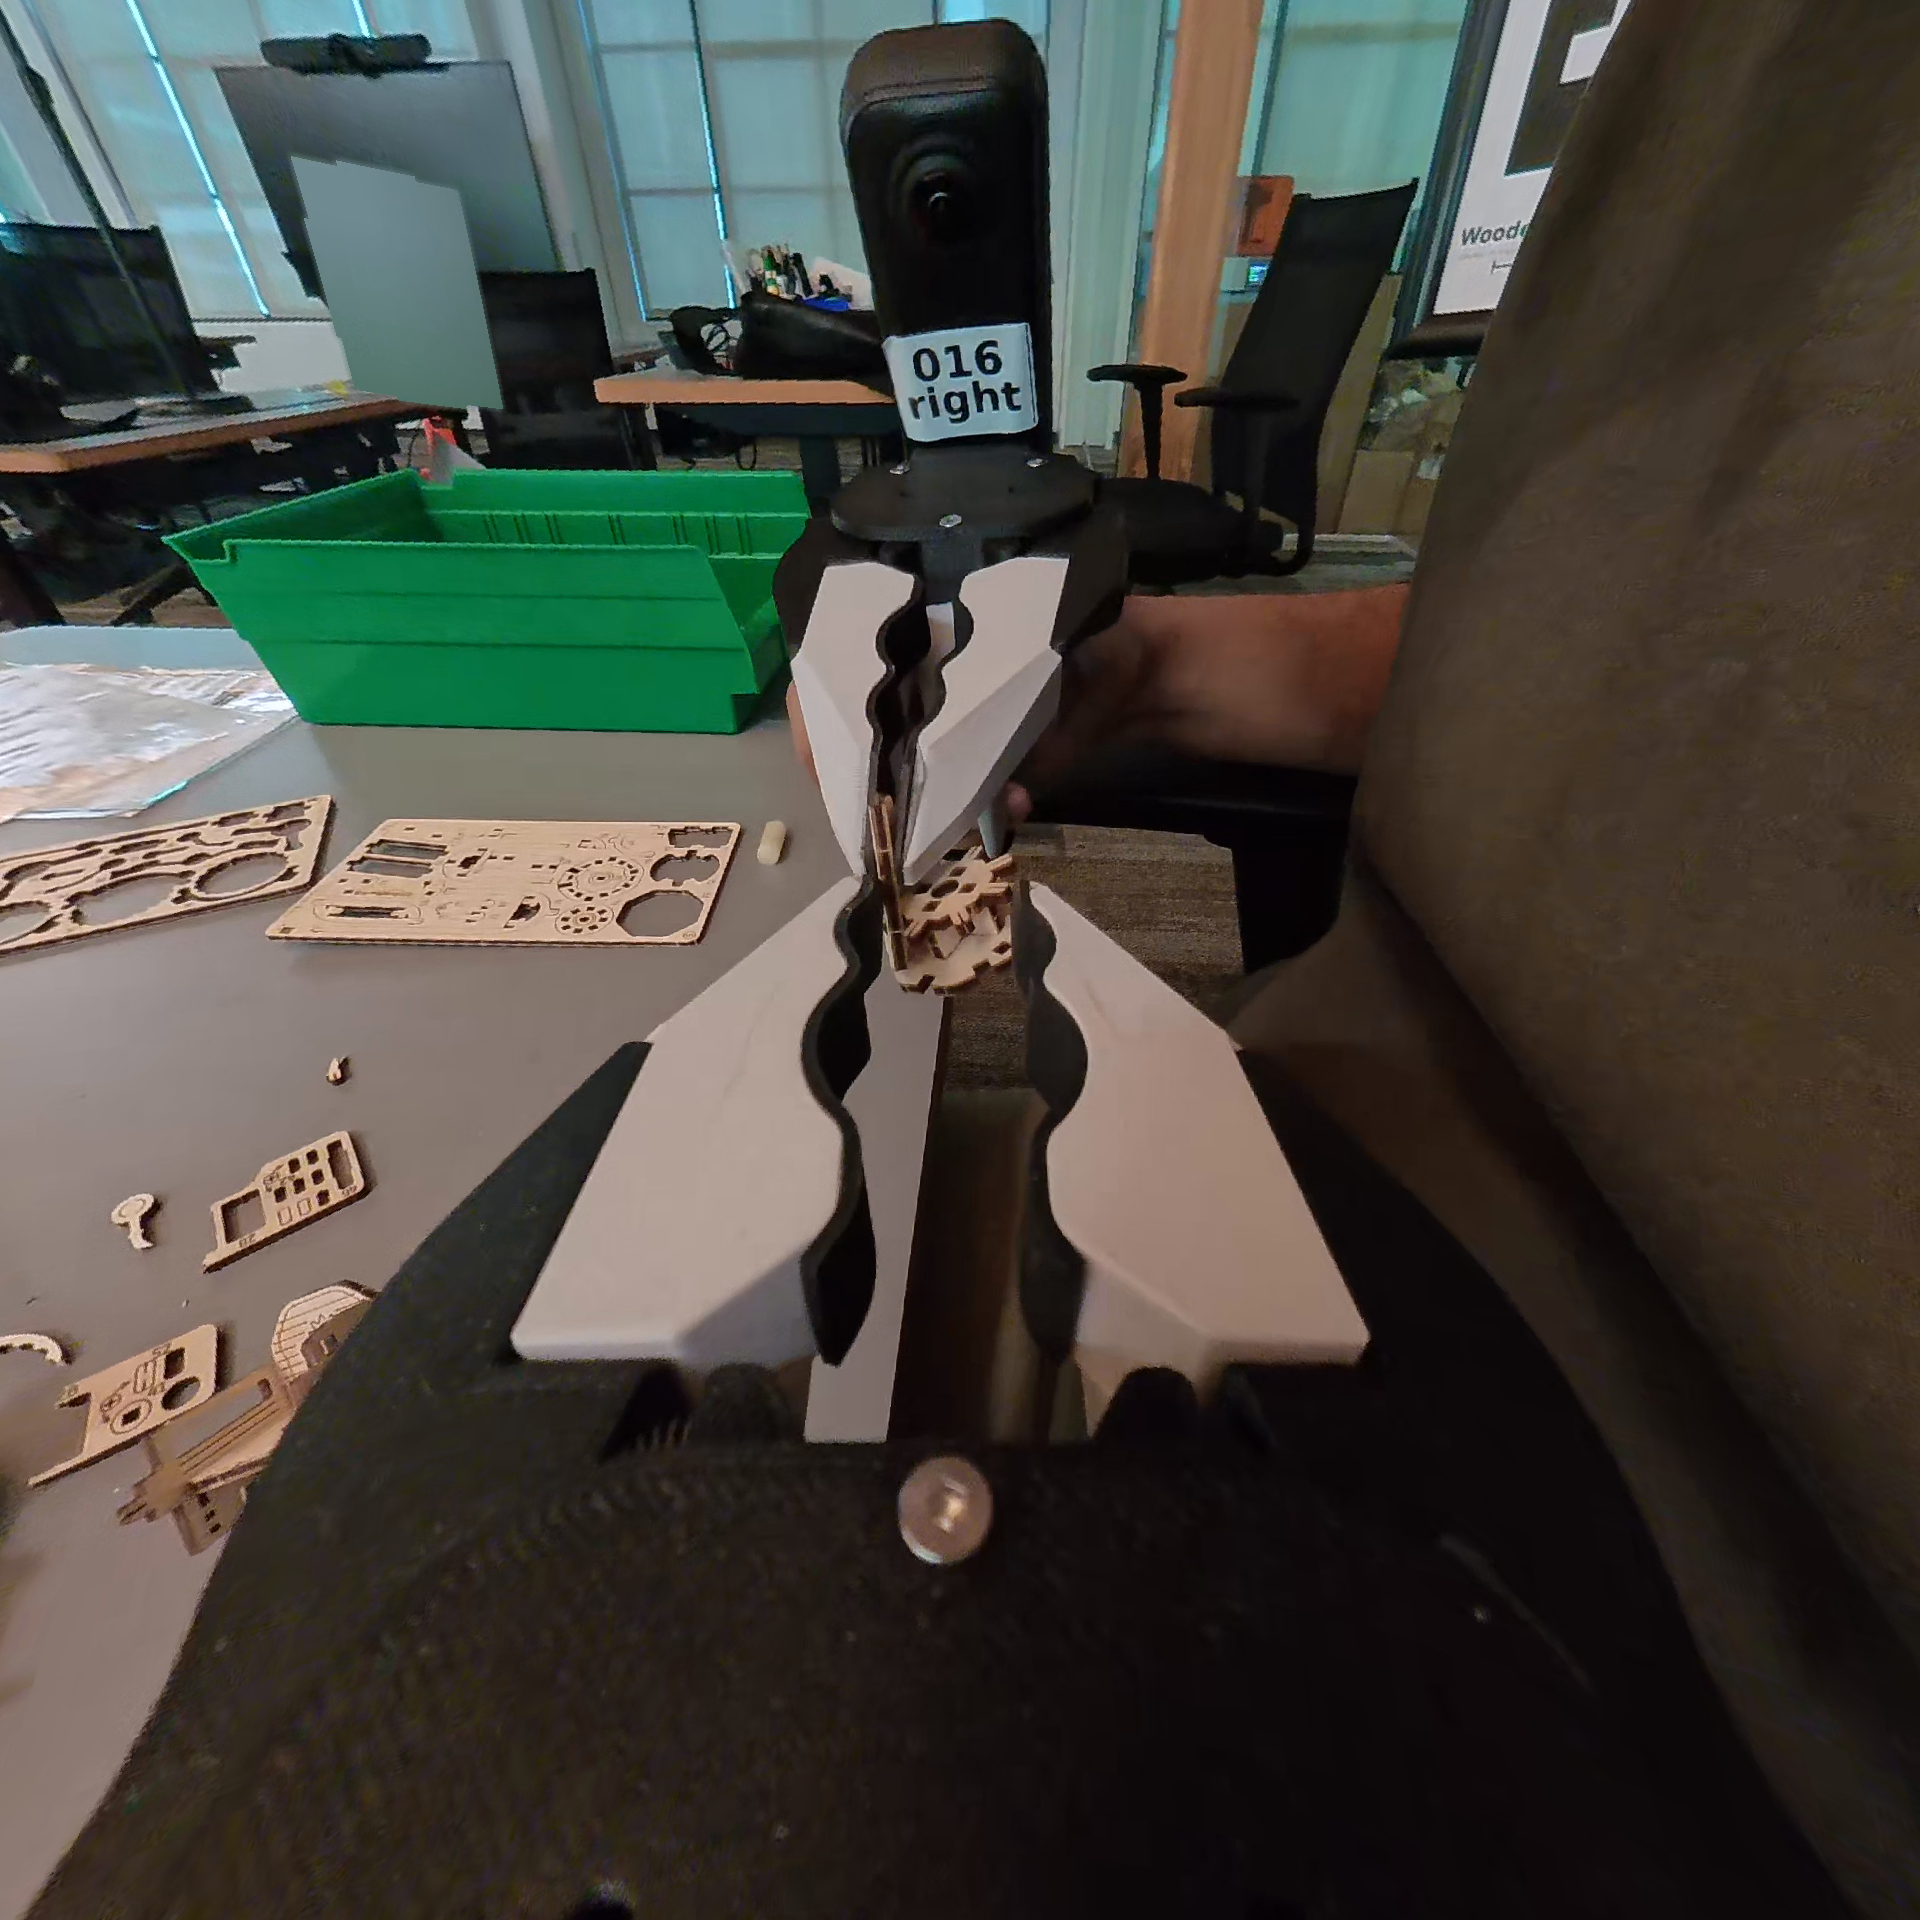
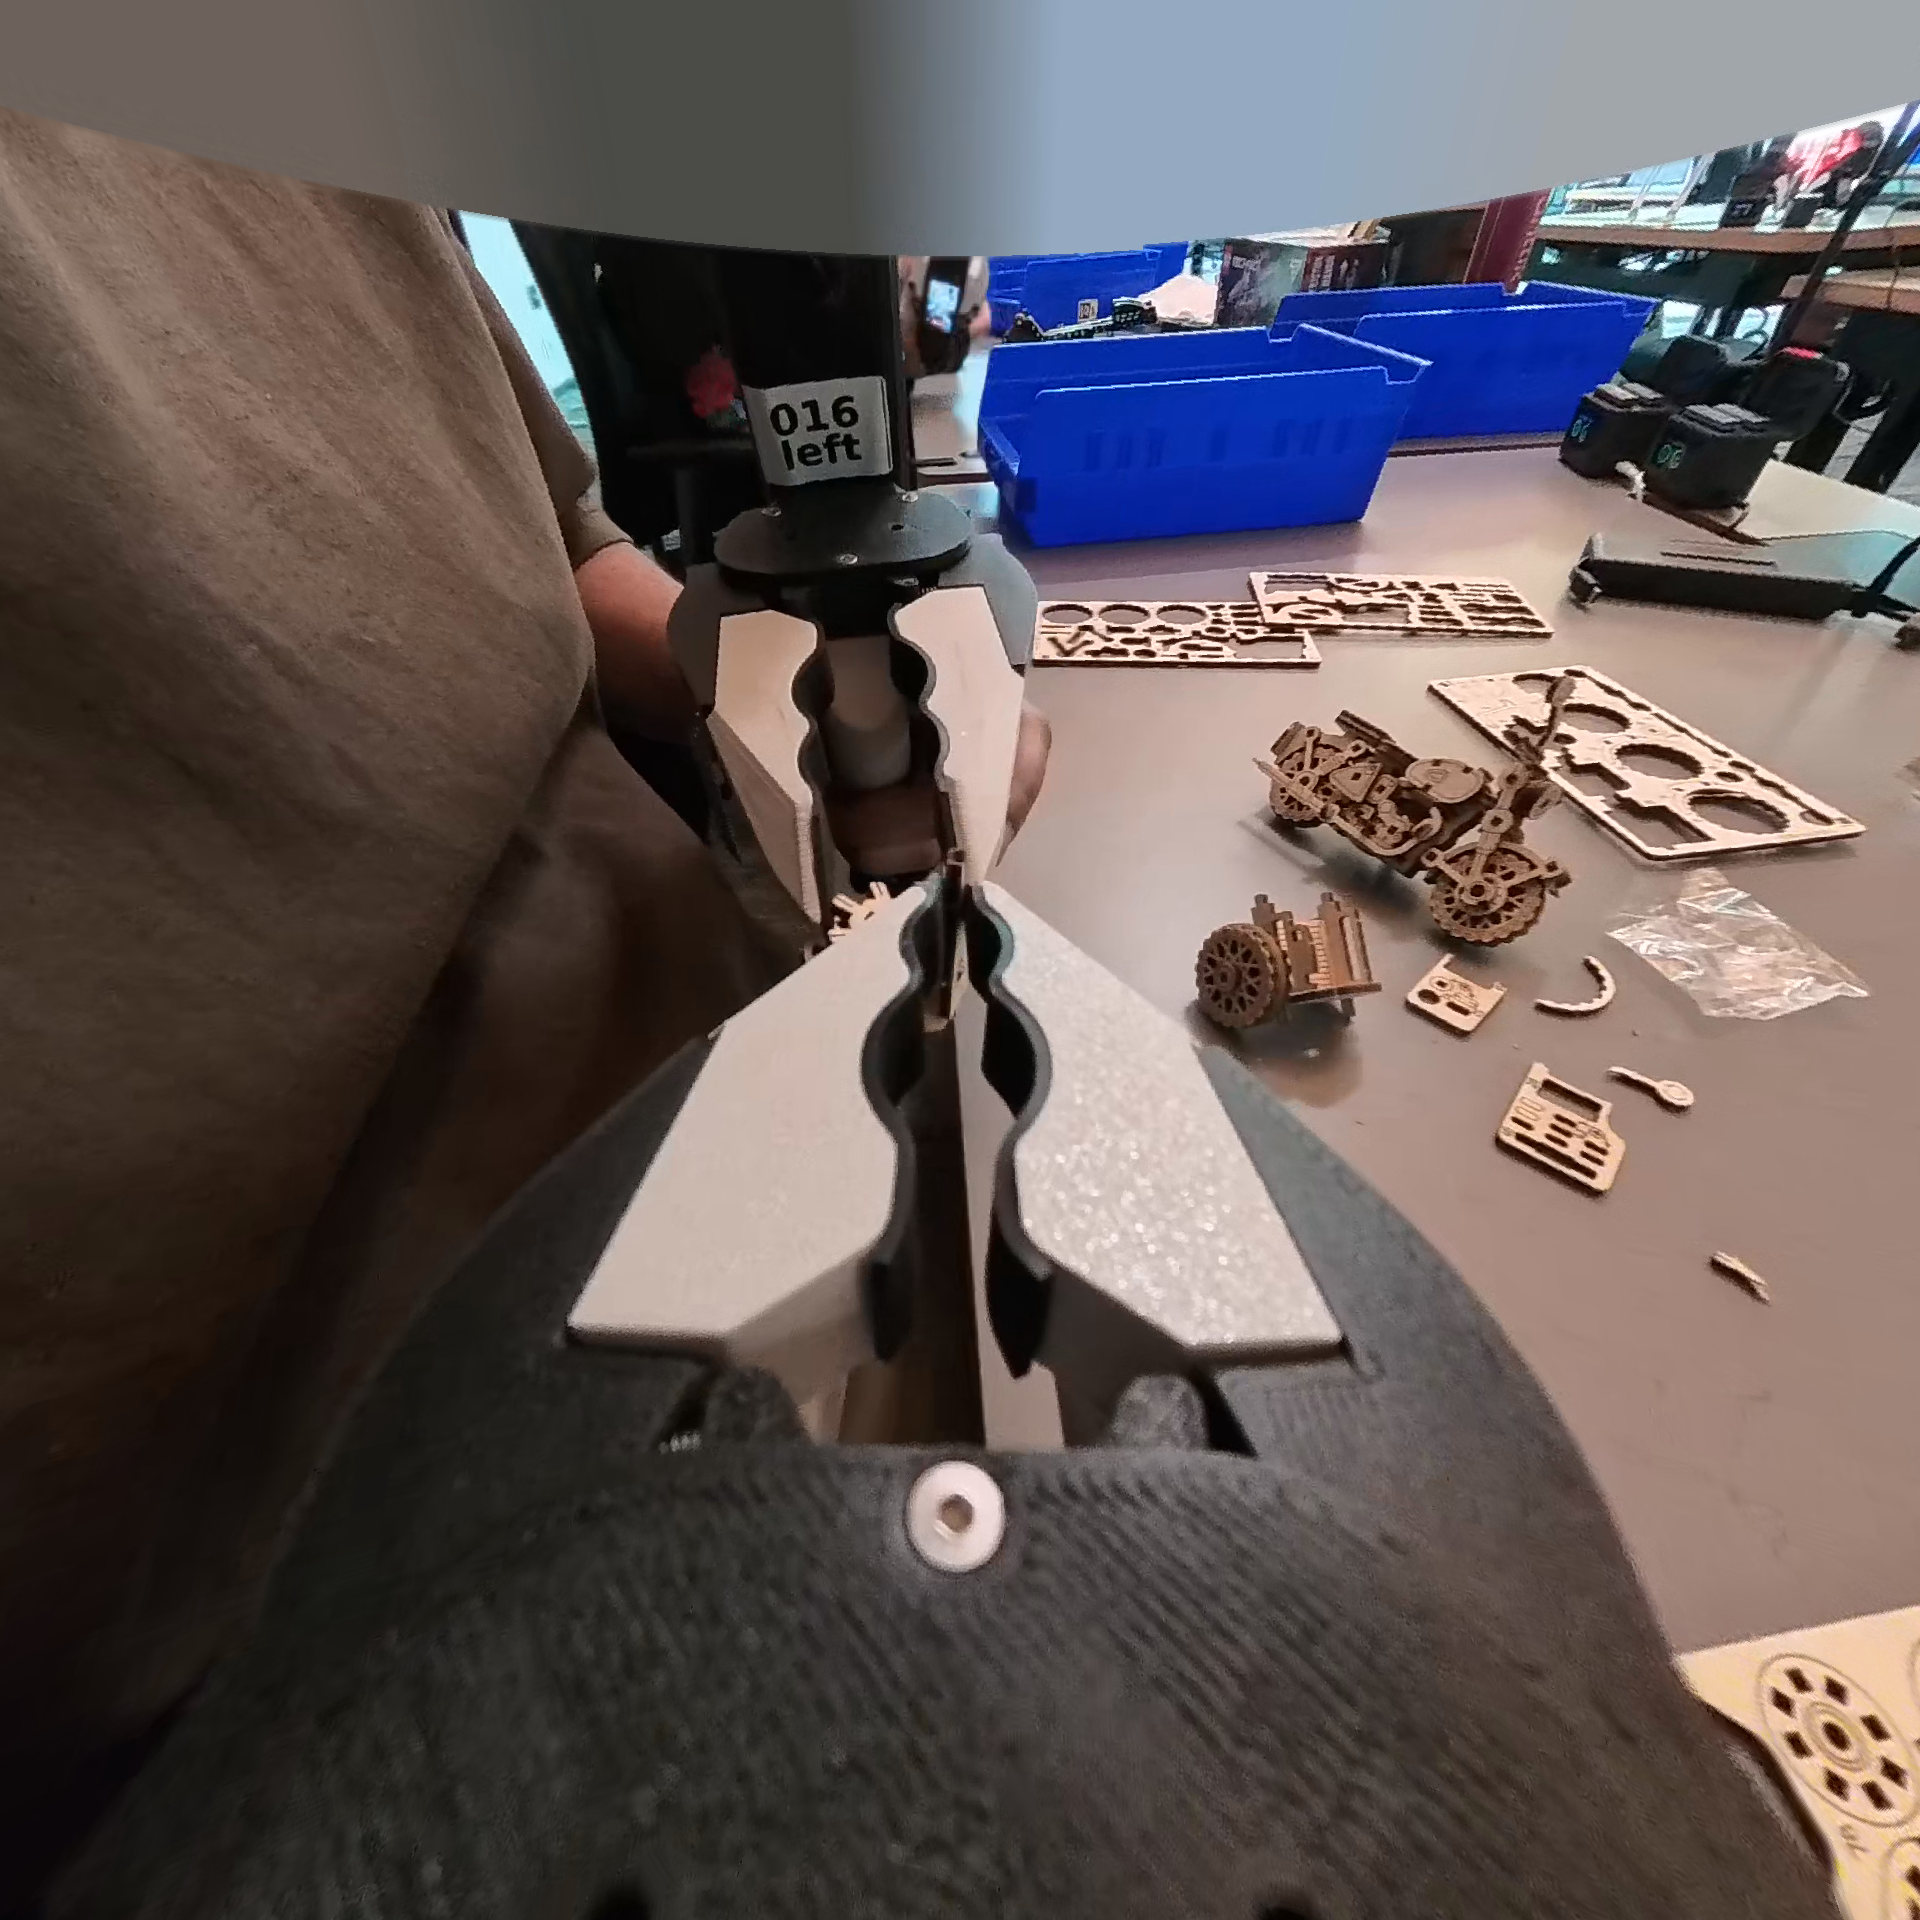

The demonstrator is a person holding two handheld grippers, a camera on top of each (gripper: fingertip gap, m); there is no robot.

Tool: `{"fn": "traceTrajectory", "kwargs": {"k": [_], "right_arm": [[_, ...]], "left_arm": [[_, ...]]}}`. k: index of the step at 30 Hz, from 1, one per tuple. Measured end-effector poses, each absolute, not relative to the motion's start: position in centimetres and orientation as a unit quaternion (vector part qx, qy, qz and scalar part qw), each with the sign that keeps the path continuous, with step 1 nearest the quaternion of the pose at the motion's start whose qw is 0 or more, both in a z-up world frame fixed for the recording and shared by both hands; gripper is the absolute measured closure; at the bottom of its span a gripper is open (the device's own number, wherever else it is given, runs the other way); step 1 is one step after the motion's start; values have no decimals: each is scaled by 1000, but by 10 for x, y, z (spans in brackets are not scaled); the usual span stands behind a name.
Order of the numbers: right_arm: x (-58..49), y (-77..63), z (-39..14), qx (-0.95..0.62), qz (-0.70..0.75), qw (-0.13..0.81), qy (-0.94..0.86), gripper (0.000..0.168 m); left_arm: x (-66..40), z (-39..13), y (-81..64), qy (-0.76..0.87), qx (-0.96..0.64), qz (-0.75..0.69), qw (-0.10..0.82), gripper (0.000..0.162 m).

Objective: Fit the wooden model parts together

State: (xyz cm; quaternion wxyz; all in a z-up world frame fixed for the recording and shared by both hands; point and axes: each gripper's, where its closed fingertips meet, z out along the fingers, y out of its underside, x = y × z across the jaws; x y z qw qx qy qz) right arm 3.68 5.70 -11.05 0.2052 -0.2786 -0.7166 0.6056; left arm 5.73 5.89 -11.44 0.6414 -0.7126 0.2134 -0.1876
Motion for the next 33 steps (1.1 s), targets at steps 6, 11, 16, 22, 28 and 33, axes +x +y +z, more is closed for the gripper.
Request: {"fn": "traceTrajectory", "kwargs": {"k": [6,11,16,22,28,33], "right_arm": [[37,56,-107,-288,620,190,-704,166],[37,57,-108,-283,614,207,-707,153],[39,59,-106,-276,613,213,-709,157],[40,59,-106,-273,612,216,-710,166],[40,58,-104,-272,614,214,-710,166],[39,58,-104,-274,618,208,-707,166]], "left_arm": [[57,-112,58,213,-709,-192,644,141],[56,-110,58,209,-707,-197,646,141],[55,-110,58,207,-709,-199,645,141],[57,-112,58,220,-709,-183,645,141],[57,-112,57,241,-706,-148,650,141],[57,-112,57,246,-704,-143,651,141]]}}
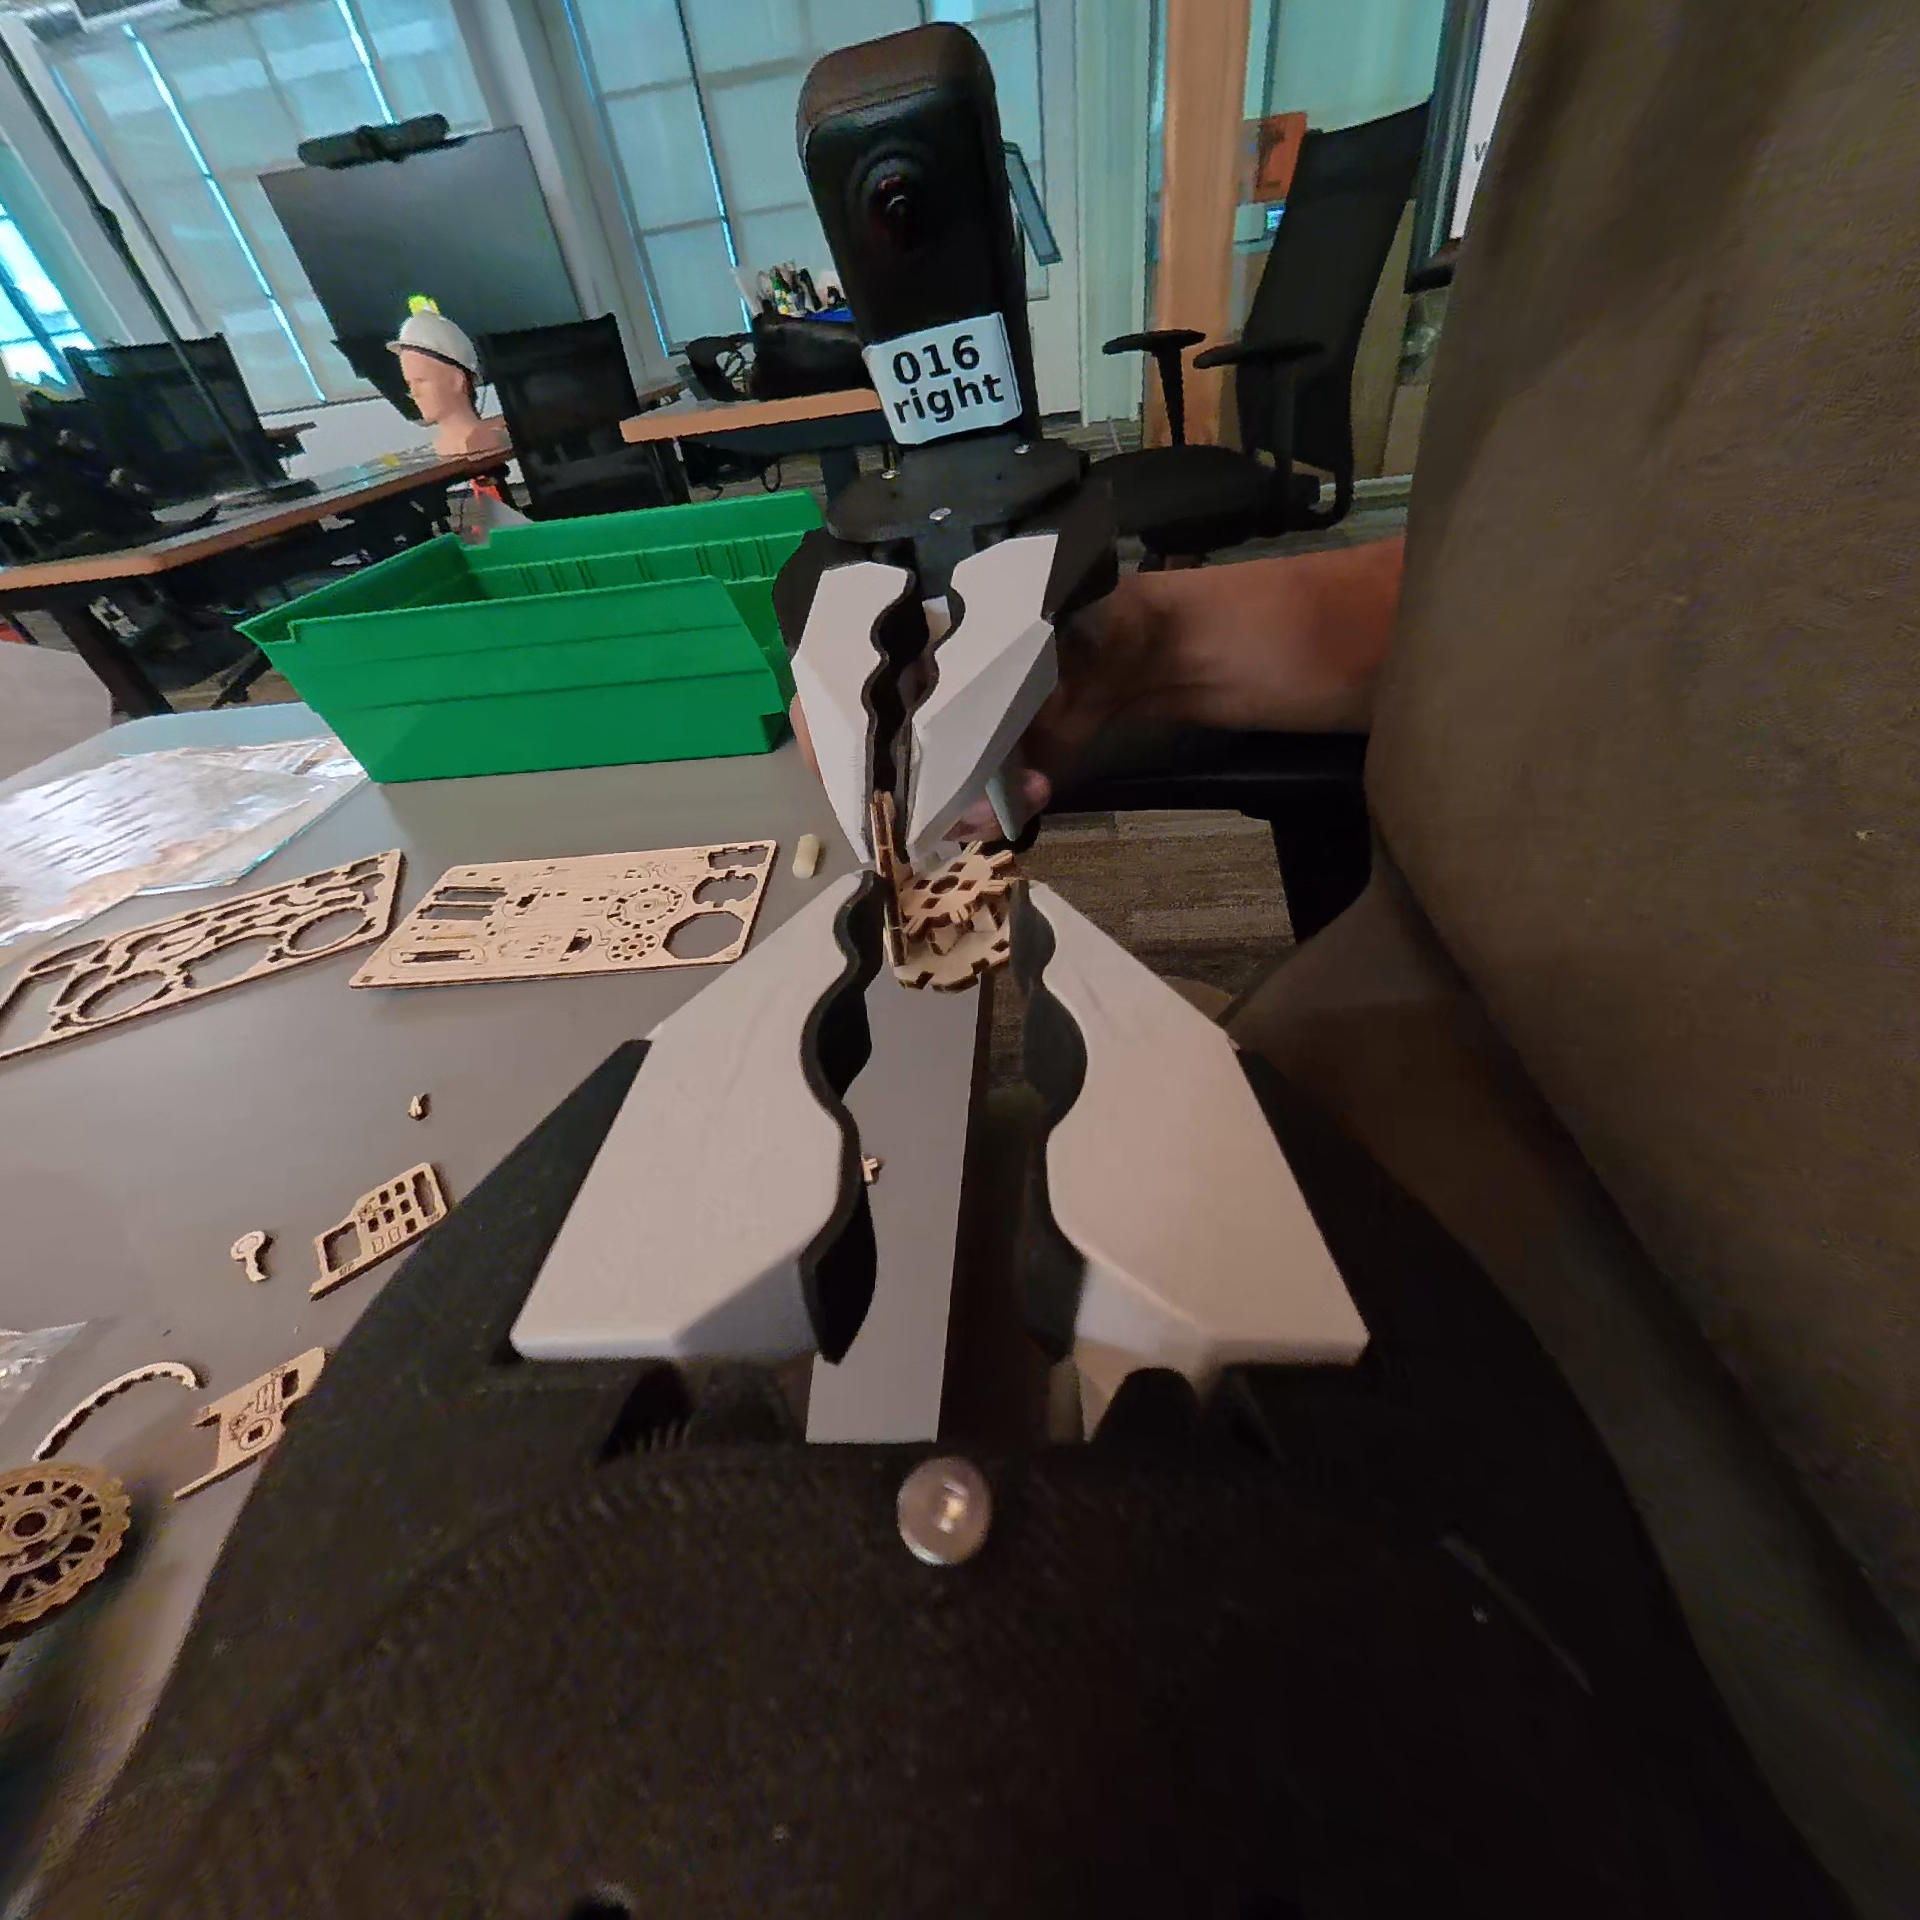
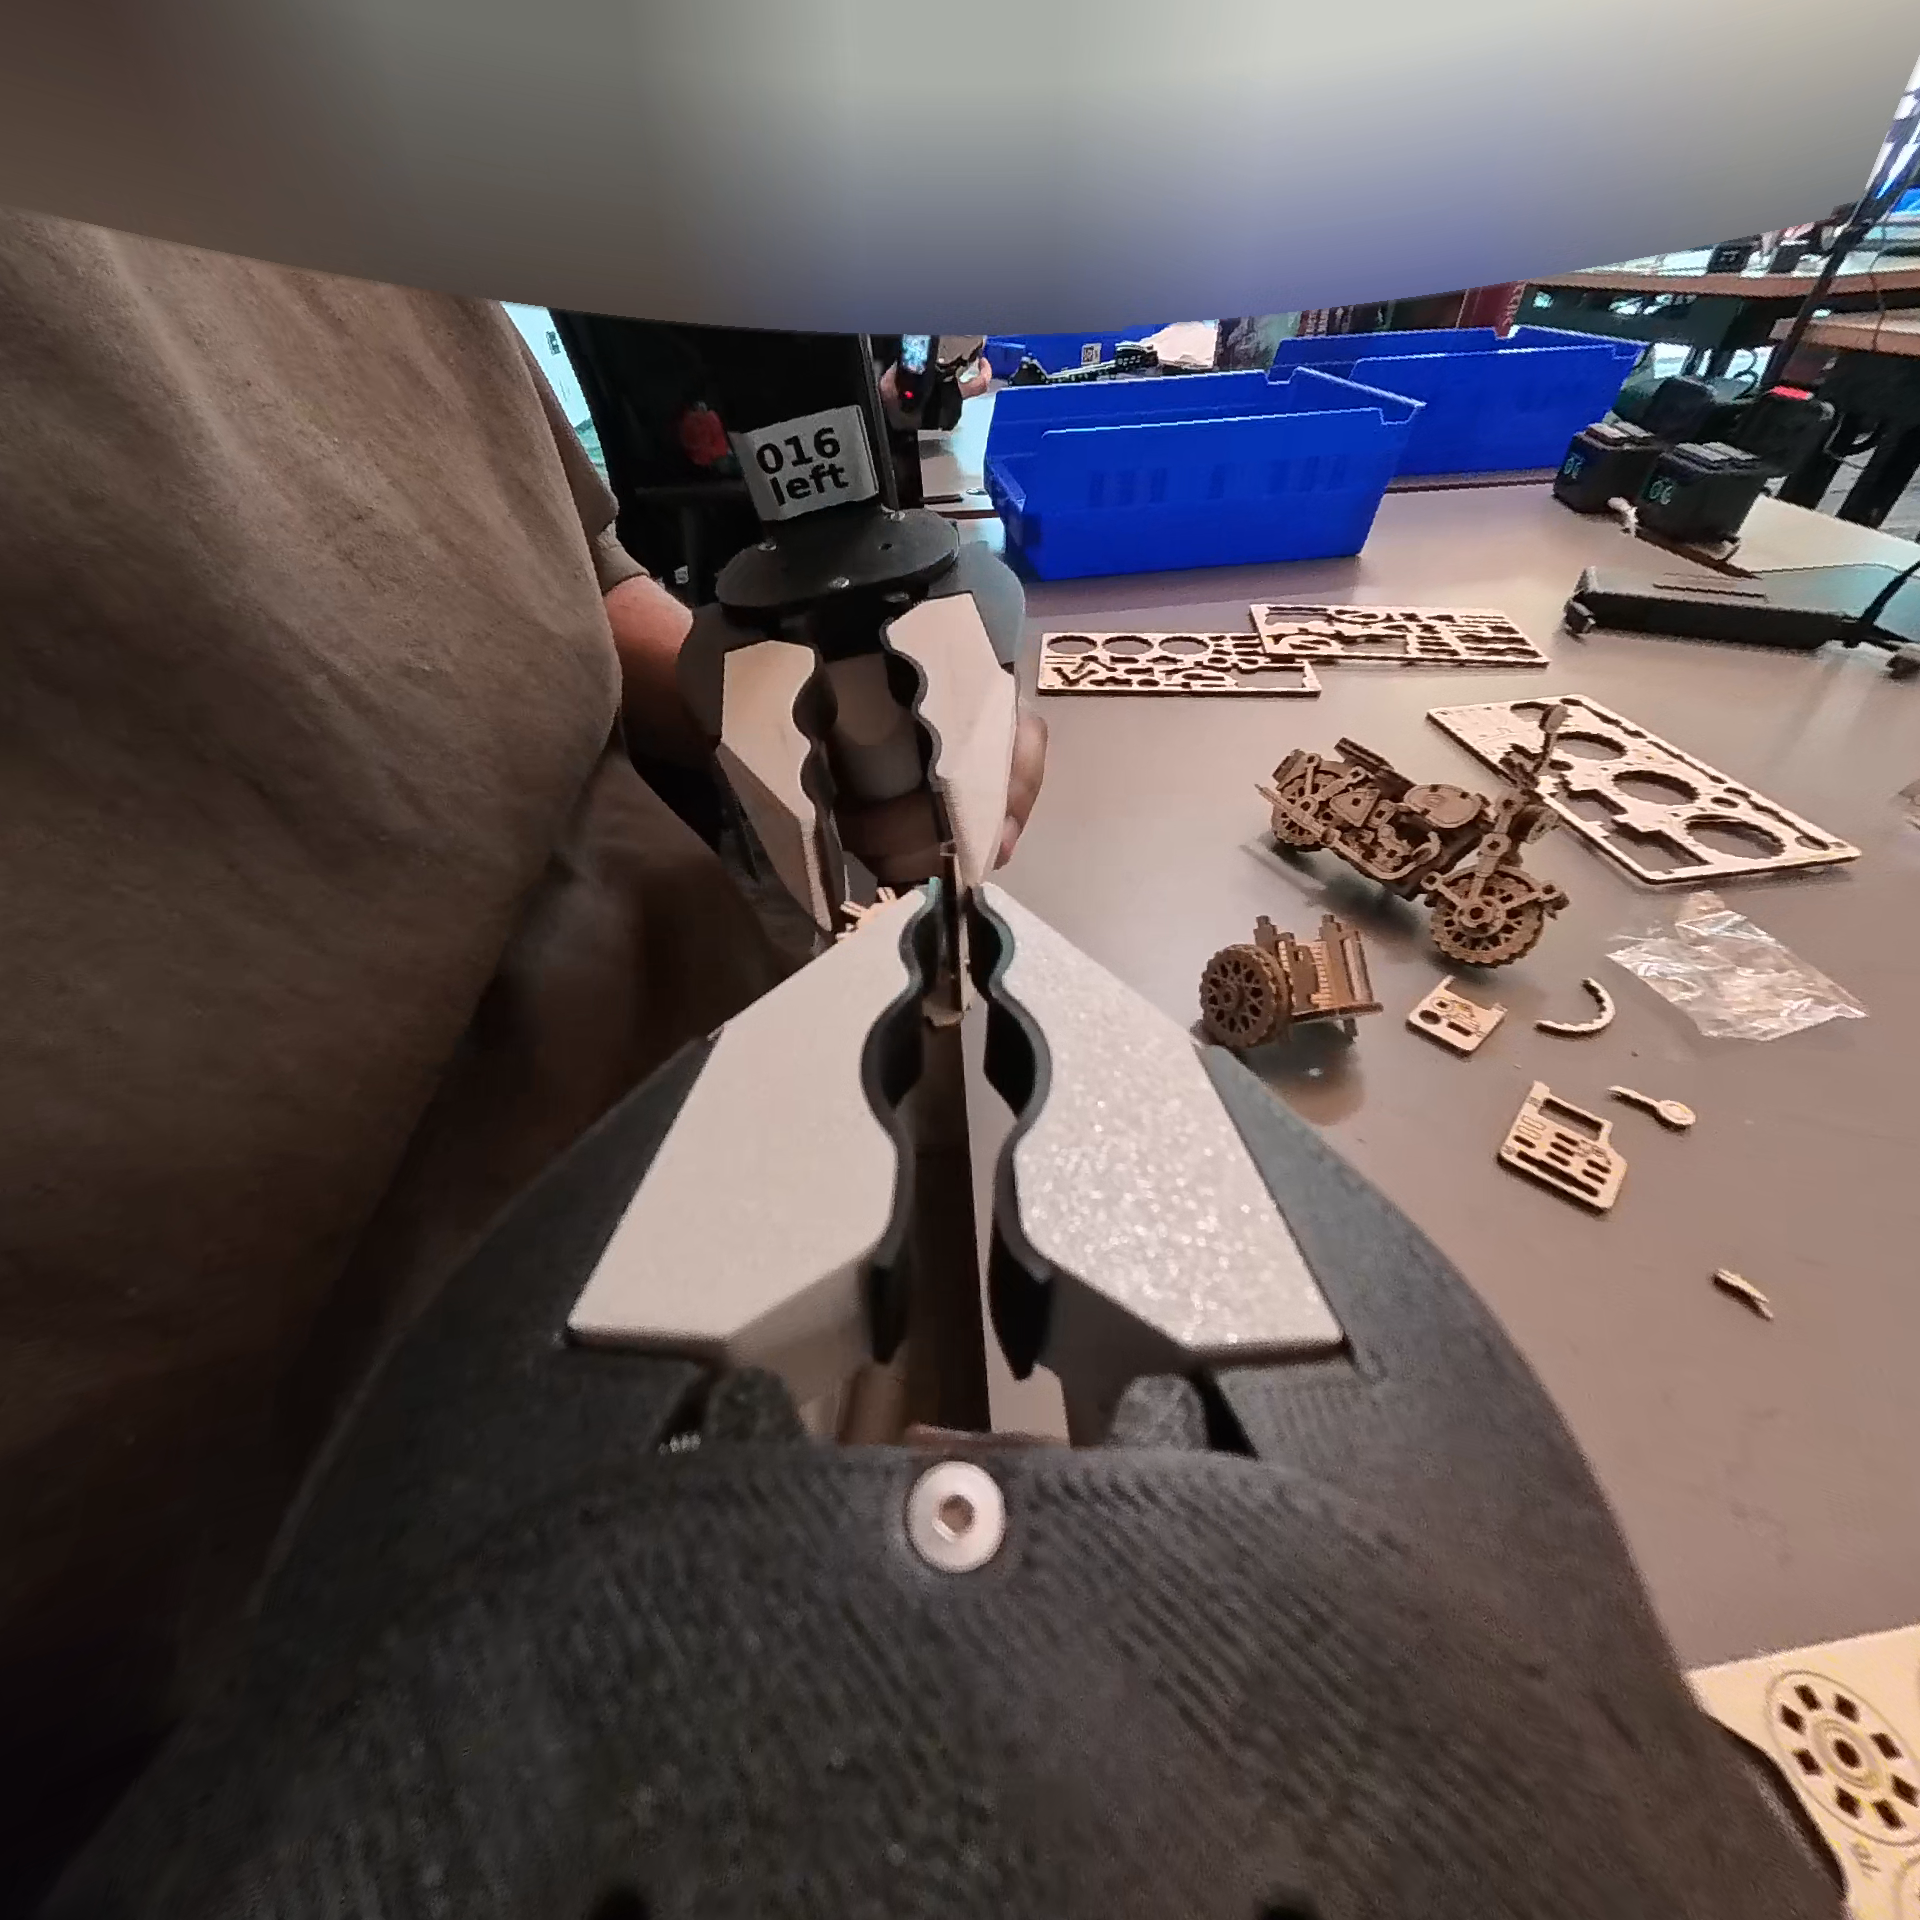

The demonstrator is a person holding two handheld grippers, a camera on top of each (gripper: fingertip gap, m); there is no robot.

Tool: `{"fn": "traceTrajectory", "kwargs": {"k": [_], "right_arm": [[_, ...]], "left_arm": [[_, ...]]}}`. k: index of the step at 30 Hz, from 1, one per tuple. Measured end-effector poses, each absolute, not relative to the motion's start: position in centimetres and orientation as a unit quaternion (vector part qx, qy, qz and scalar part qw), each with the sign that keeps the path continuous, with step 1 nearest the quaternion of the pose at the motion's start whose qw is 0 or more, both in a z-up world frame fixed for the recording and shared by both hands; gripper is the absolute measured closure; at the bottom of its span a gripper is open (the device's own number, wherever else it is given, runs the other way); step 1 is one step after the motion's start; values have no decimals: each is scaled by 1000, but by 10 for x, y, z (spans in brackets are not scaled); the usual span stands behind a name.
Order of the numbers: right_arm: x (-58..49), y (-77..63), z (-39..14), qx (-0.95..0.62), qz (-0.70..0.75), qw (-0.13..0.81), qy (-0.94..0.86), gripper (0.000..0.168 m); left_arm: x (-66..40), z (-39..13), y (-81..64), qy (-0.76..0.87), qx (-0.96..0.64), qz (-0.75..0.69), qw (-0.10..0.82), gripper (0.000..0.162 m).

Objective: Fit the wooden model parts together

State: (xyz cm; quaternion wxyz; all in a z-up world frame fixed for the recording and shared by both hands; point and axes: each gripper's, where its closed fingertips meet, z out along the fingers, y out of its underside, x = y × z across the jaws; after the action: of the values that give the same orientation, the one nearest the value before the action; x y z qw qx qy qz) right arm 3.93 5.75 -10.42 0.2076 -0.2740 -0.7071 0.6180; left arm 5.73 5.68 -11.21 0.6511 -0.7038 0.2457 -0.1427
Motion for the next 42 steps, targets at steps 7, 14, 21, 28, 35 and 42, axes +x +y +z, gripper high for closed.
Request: {"fn": "traceTrajectory", "kwargs": {"k": [7,14,21,28,35,42], "right_arm": [[40,57,-103,-274,621,203,-706,166],[40,58,-102,-272,623,211,-703,166],[35,66,-100,-291,629,219,-687,128],[32,69,-104,-300,633,213,-682,126],[29,70,-106,-301,641,210,-674,127],[23,71,-109,-306,645,215,-666,126]], "left_arm": [[58,-111,56,251,-701,-134,654,140],[58,-109,56,249,-698,-138,657,141],[48,-105,56,262,-684,-65,678,141],[44,-103,57,301,-659,57,687,140],[36,-104,60,287,-664,57,688,140],[28,-108,64,272,-675,58,684,140]]}}
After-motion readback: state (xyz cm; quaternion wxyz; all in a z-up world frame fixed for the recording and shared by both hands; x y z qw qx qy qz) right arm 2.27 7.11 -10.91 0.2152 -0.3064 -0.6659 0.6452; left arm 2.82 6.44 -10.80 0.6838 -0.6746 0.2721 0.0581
